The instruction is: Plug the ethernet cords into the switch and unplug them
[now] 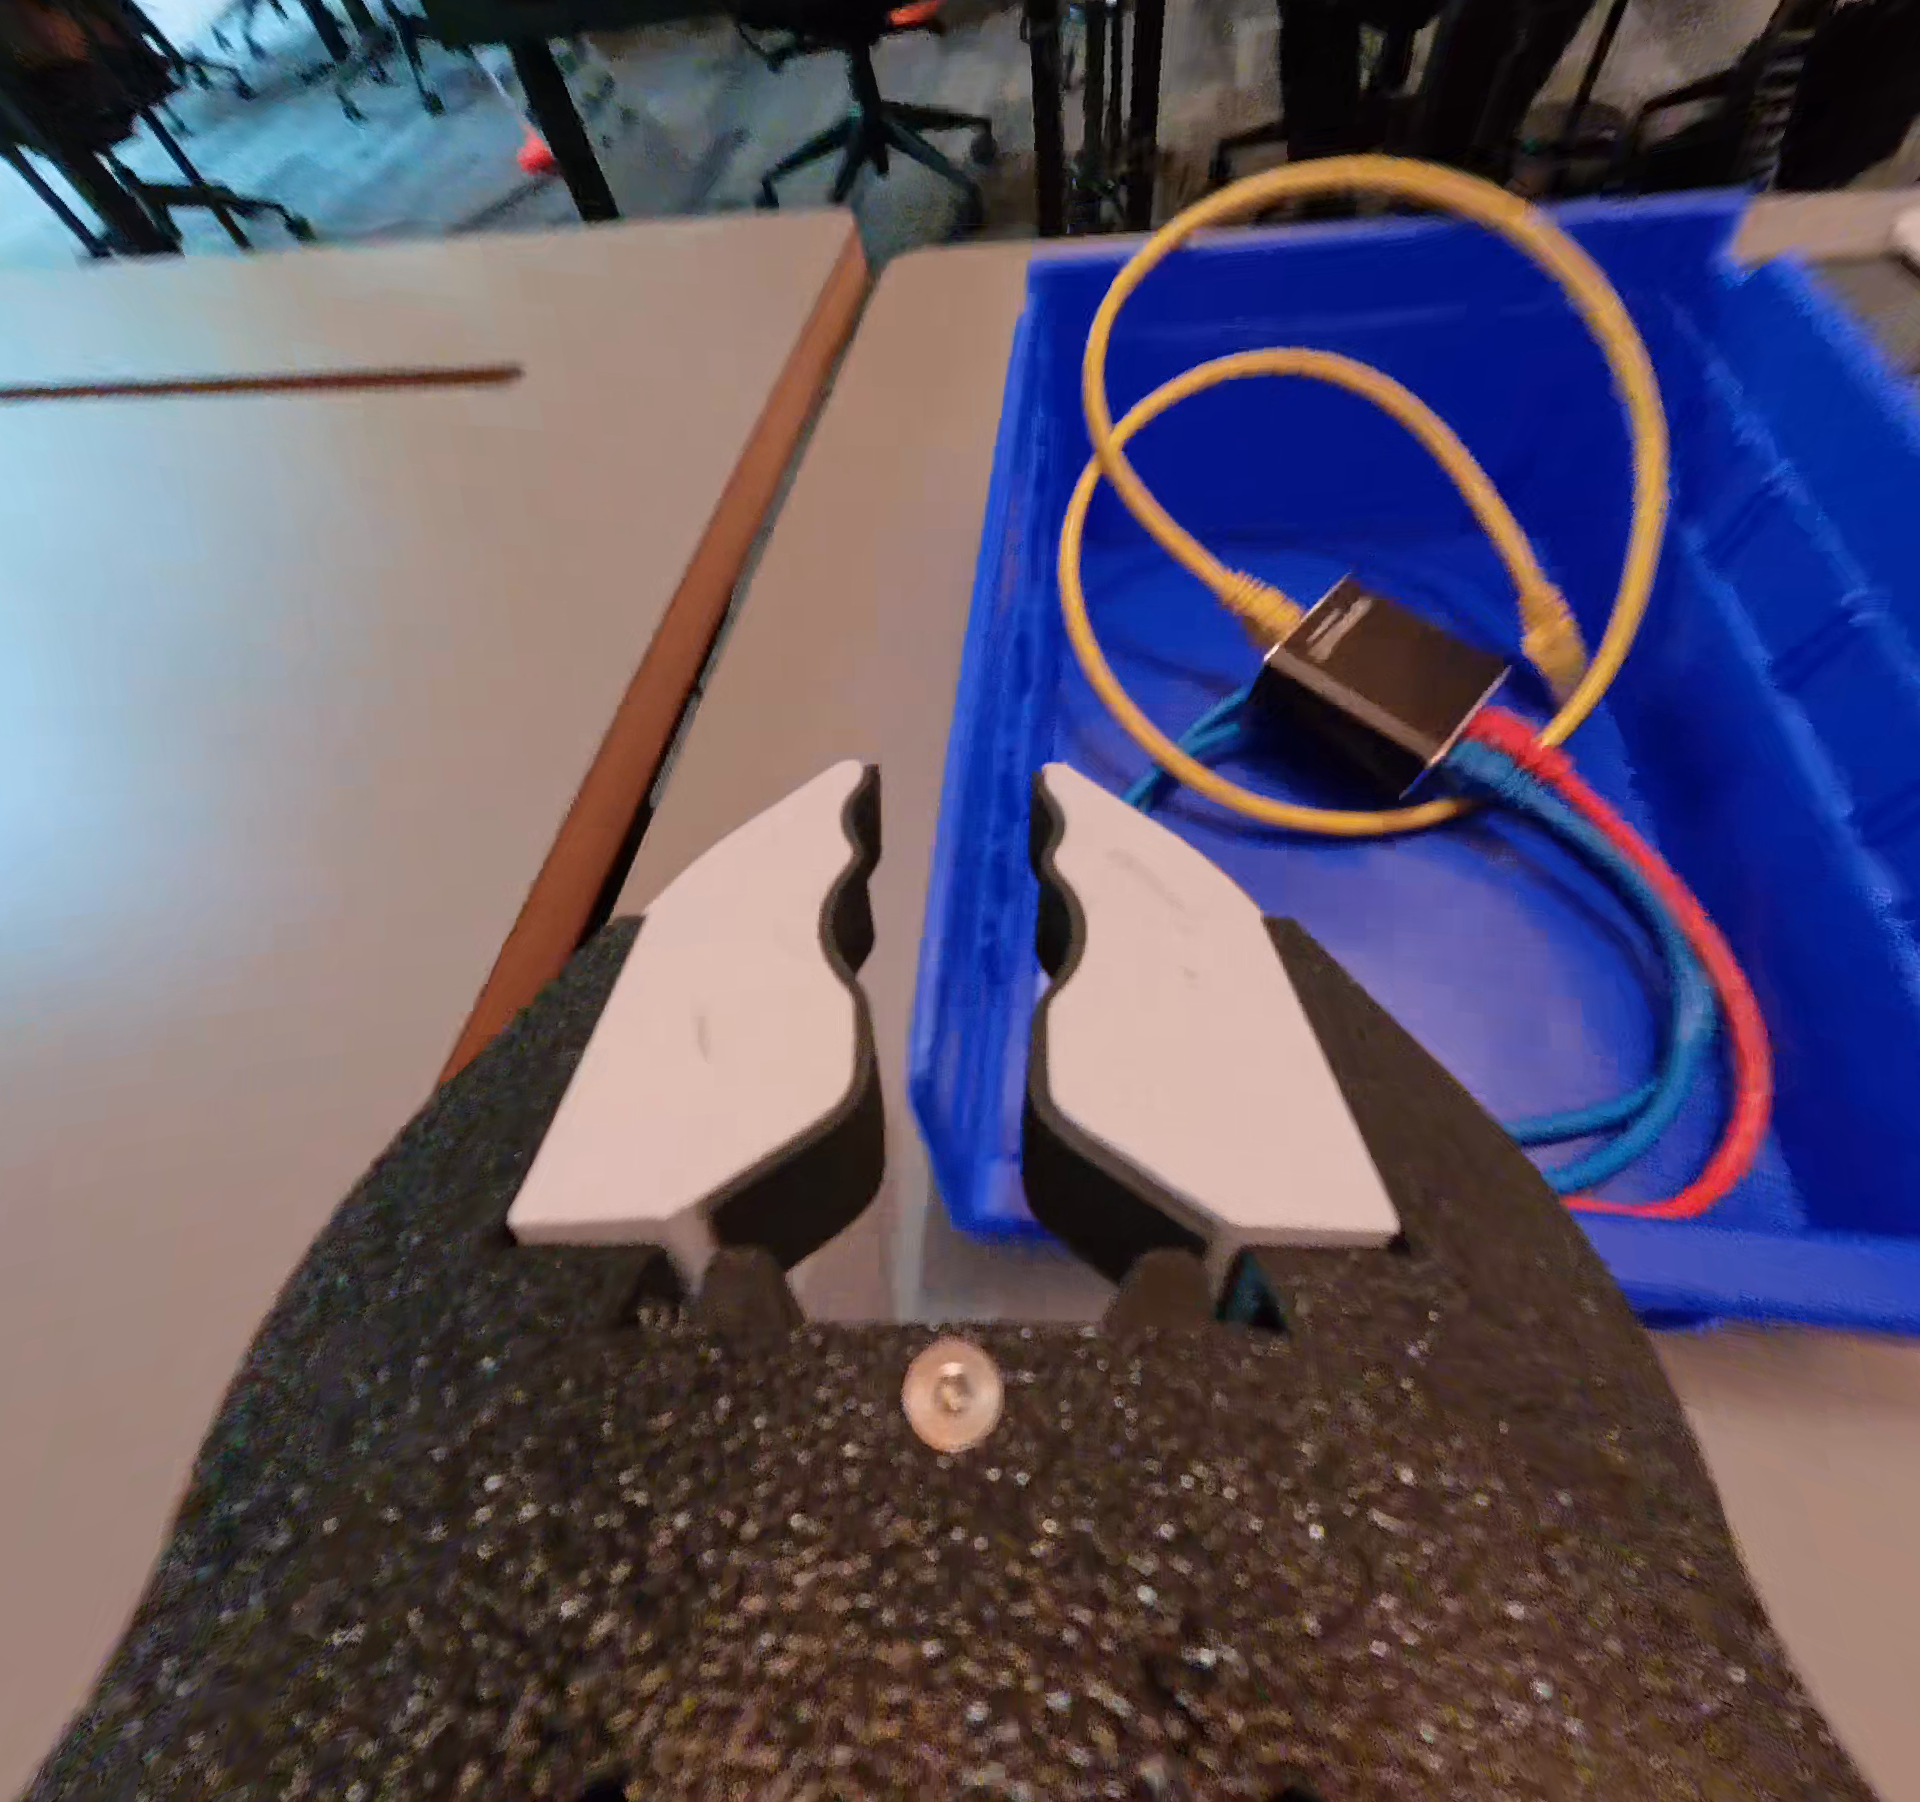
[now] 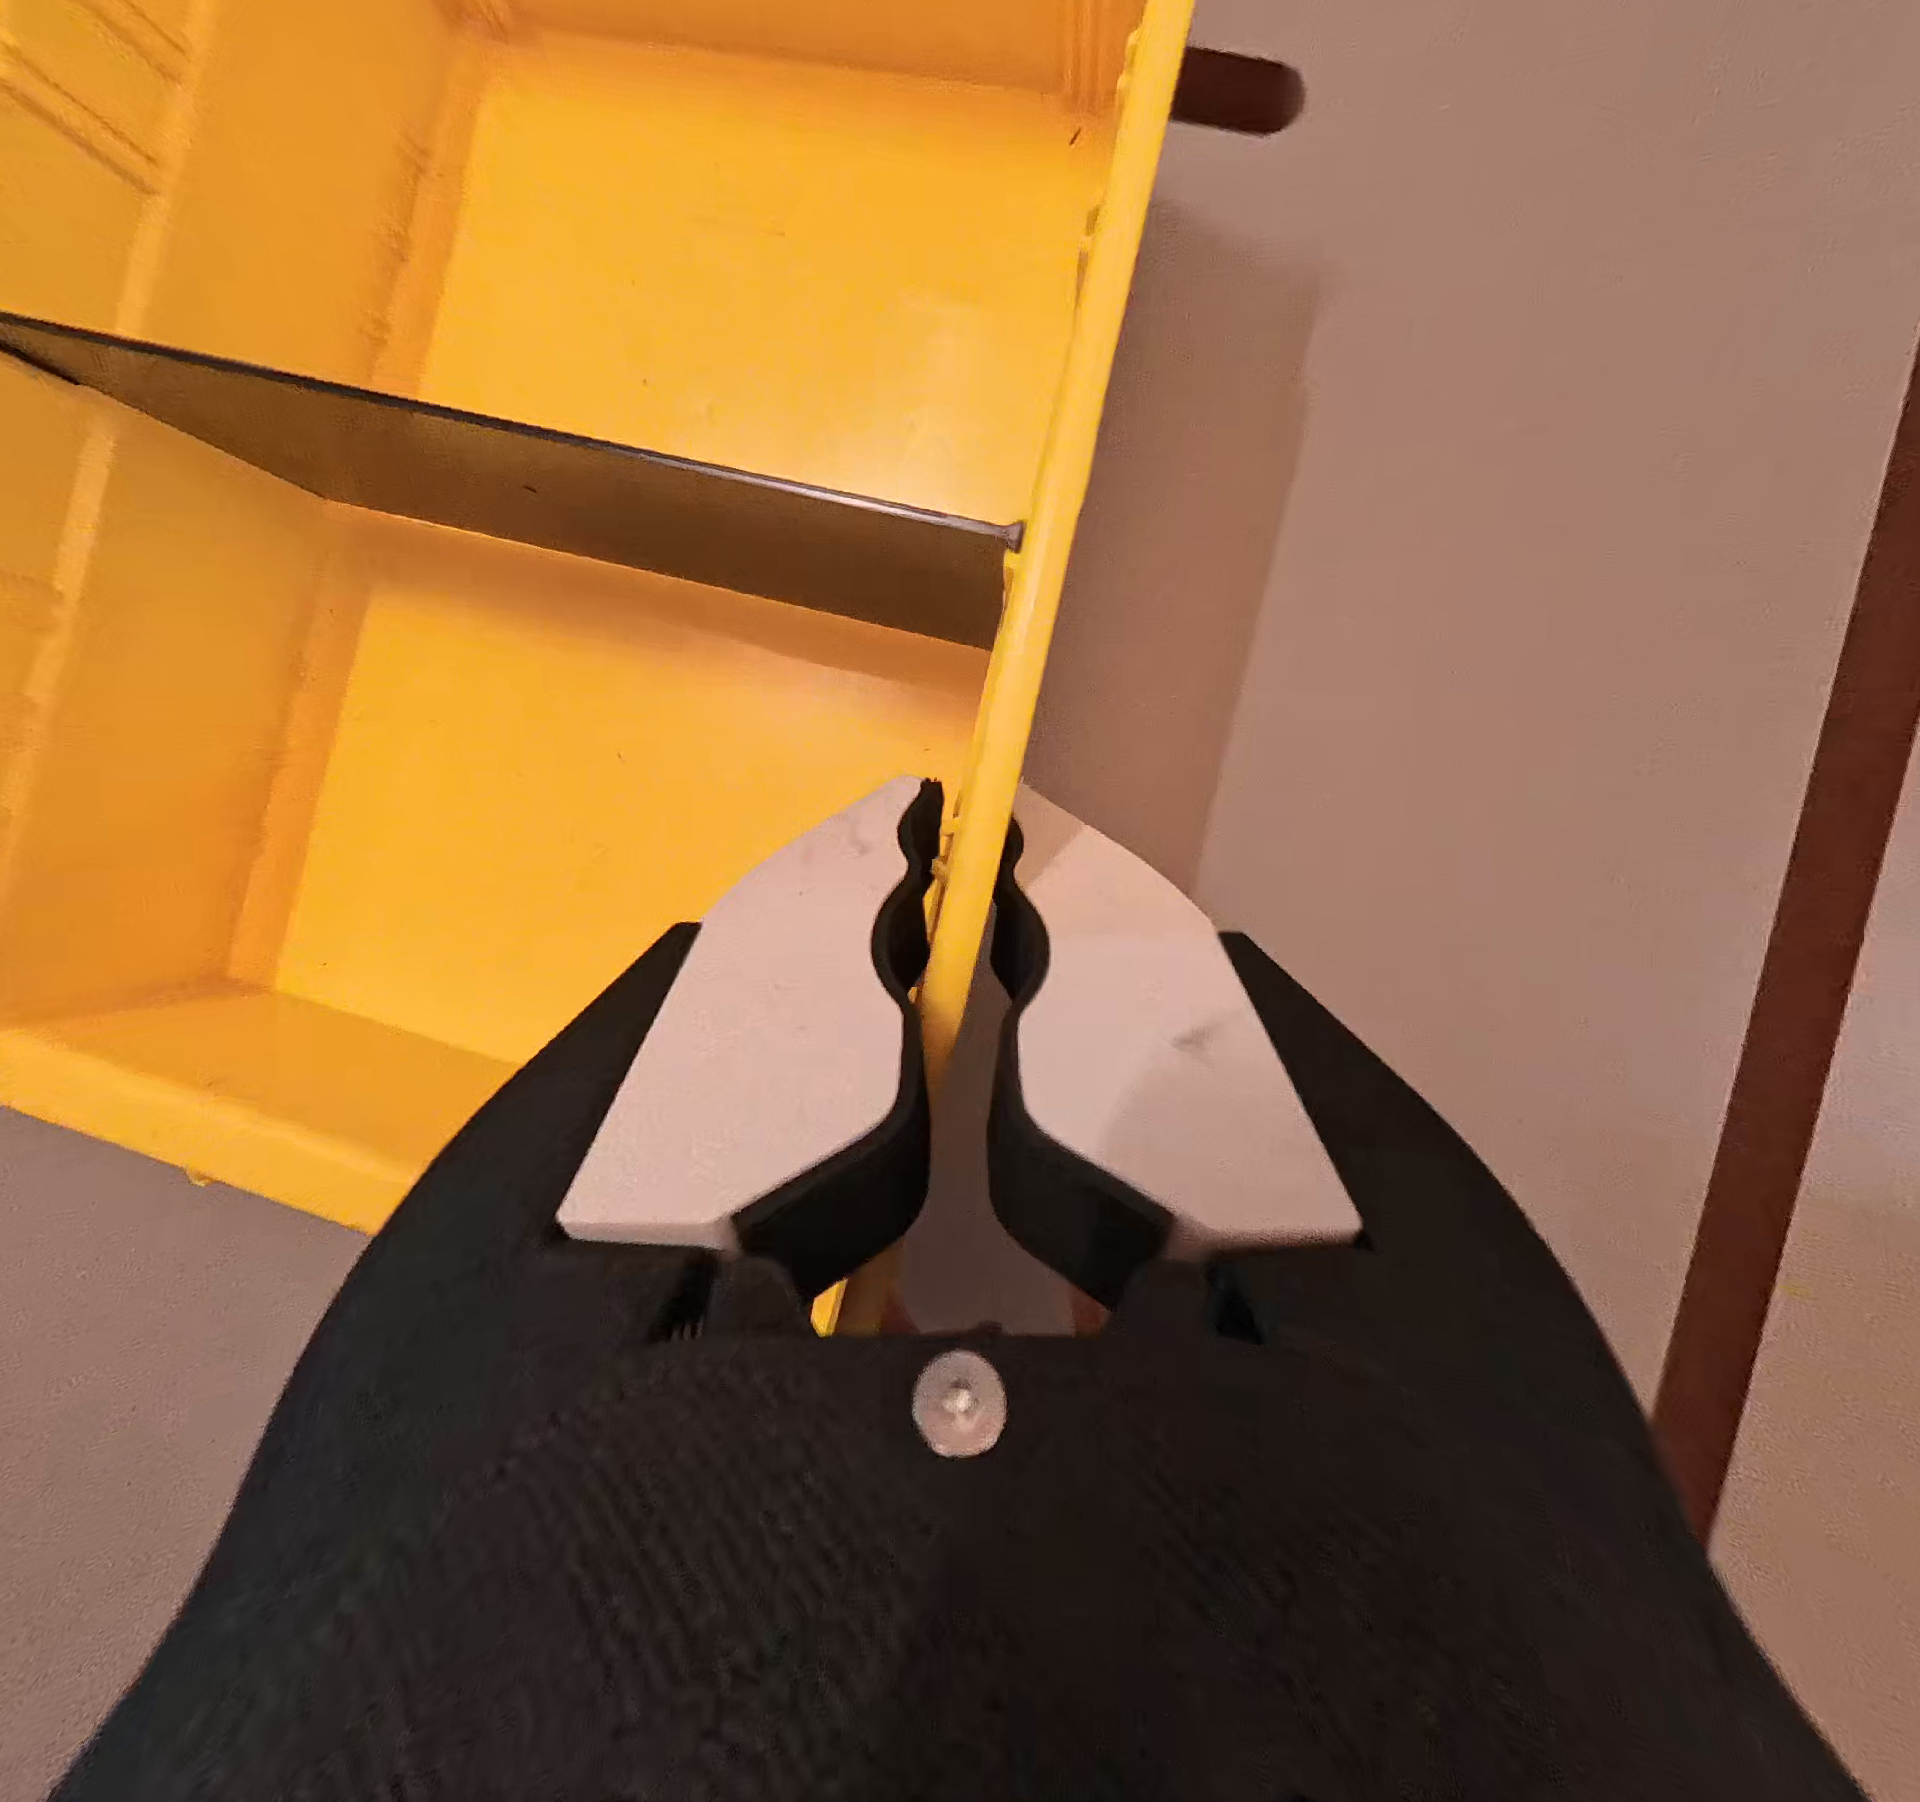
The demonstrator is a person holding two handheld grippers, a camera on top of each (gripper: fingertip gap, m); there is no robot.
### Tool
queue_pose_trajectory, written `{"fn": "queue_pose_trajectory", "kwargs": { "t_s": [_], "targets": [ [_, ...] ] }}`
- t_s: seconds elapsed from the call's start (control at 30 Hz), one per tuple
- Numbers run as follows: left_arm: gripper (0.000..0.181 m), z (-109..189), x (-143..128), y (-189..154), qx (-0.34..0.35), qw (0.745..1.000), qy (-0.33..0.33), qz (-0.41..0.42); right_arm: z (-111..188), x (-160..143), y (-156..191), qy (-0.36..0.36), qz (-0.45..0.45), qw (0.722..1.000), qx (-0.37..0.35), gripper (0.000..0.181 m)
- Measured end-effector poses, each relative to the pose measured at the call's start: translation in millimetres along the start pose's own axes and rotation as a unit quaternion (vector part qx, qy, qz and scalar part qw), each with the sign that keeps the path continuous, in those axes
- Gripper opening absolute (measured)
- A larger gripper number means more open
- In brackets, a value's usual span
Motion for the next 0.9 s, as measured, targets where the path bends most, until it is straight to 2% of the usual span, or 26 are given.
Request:
{"fn": "queue_pose_trajectory", "kwargs": {
  "t_s": [0.07, 0.17, 0.23, 0.3, 0.37, 0.43, 0.47, 0.53, 0.57, 0.7, 0.8, 0.83, 0.9],
  "targets": [
    [0.028, 7, 20, -28, -0.015, 1.000, -0.006, -0.010, -7, 0, -3, 0.012, -0.008, 1.000, 0.006, 0.006],
    [0.037, -11, 26, -78, -0.117, 0.987, 0.109, -0.009, -10, 4, -3, 0.000, 0.015, 1.000, 0.015, 0.012],
    [0.055, -35, 23, -97, -0.179, 0.969, 0.164, 0.049, -9, 4, 1, -0.011, 0.023, 0.999, 0.030, 0.038],
    [0.063, -64, 17, -97, -0.209, 0.943, 0.210, 0.150, 2, 5, 3, -0.036, 0.020, 0.999, 0.006, 0.064],
    [0.061, -89, 9, -90, -0.229, 0.904, 0.253, 0.258, 22, 5, 9, -0.072, 0.036, 0.997, -0.011, 0.074],
    [0.056, -103, 0, -85, -0.254, 0.867, 0.261, 0.341, 46, 2, 15, -0.109, 0.057, 0.992, -0.027, 0.087],
    [0.058, -107, -4, -84, -0.251, 0.858, 0.263, 0.362, 57, 0, 18, -0.123, 0.067, 0.989, -0.040, 0.088],
    [0.060, -113, -13, -81, -0.230, 0.861, 0.282, 0.356, 74, -4, 27, -0.145, 0.089, 0.985, -0.043, 0.088],
    [0.053, -114, -15, -82, -0.225, 0.861, 0.279, 0.360, 80, -7, 32, -0.153, 0.100, 0.982, -0.036, 0.088],
    [0.059, -120, -15, -89, -0.246, 0.841, 0.276, 0.395, 88, -16, 51, -0.178, 0.118, 0.977, -0.012, 0.087],
    [0.045, -127, -20, -90, -0.255, 0.830, 0.268, 0.418, 90, -20, 71, -0.207, 0.121, 0.971, 0.018, 0.082],
    [0.033, -127, -20, -89, -0.262, 0.830, 0.259, 0.418, 92, -21, 78, -0.221, 0.123, 0.967, 0.023, 0.080],
    [0.027, -121, -13, -90, -0.295, 0.833, 0.217, 0.416, 98, -22, 95, -0.249, 0.134, 0.959, 0.030, 0.081]
  ]
}}
Point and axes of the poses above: each gripper's, where its closed fingertips meet, z back along the fingers, x out of its top, y = z × x across the jaws, the point moved 9 cm from there along z, back along the fingers, and after that the axes turned 2 degrees about z, right-handed, at the moved point
